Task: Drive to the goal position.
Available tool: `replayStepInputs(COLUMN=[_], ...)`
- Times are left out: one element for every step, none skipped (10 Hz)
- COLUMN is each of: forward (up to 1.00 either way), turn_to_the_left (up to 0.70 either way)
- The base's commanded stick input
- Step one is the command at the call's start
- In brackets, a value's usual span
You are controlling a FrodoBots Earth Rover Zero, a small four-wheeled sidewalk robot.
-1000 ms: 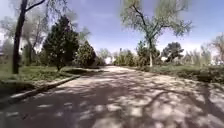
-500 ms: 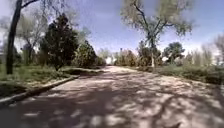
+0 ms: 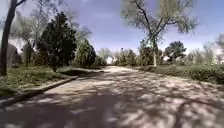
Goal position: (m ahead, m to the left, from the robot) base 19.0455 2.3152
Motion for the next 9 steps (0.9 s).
replayStepInputs(forward=[0.70,0.70,0.70,0.70,0.70,0.70,0.70,0.70,0.70], turn_to_the_left=[0.00,0.00,0.00,0.00,0.00,0.00,0.00,0.00,0.00])
